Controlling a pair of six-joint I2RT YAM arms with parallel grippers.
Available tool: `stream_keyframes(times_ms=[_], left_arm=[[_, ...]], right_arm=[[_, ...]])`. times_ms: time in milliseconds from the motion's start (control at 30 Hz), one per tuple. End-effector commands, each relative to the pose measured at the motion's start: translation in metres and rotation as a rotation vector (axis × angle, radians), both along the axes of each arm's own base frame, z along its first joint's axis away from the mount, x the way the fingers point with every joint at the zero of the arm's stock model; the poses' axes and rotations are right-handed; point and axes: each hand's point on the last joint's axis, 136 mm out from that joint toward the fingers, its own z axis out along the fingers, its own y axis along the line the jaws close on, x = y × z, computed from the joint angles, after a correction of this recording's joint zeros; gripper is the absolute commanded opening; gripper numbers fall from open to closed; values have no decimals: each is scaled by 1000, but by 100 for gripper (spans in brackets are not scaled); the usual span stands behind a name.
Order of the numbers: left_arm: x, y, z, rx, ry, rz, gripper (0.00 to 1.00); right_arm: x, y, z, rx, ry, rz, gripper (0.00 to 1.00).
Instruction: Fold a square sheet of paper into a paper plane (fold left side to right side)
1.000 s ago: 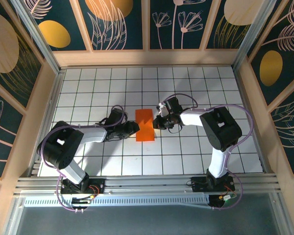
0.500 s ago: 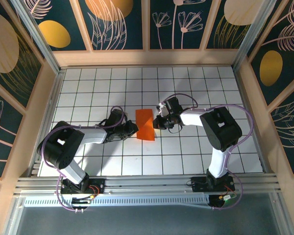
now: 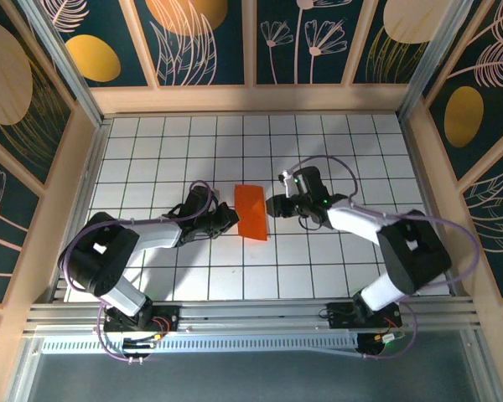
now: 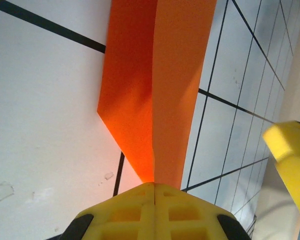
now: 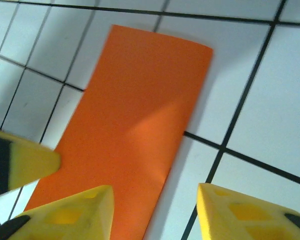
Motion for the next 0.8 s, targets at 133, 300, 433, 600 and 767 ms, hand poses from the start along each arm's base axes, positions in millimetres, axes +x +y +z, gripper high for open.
stream_keyframes(times_ms=[133, 300, 433, 600, 767], left_arm=[[0, -3, 11, -27, 2, 23, 0], [-1, -6, 11, -26, 7, 17, 0], [-1, -6, 10, -17, 12, 14, 0], [-1, -6, 10, -3, 11, 11, 0], [0, -6, 11, -7, 9, 11, 0]], right_arm=[[-44, 14, 16, -137, -309, 86, 67], [-64, 24, 12, -257, -451, 136, 70], [-74, 33, 7, -317, -524, 179, 72], [-83, 43, -8, -408, -574, 237, 74], [-89, 55, -18, -449, -601, 279, 77]])
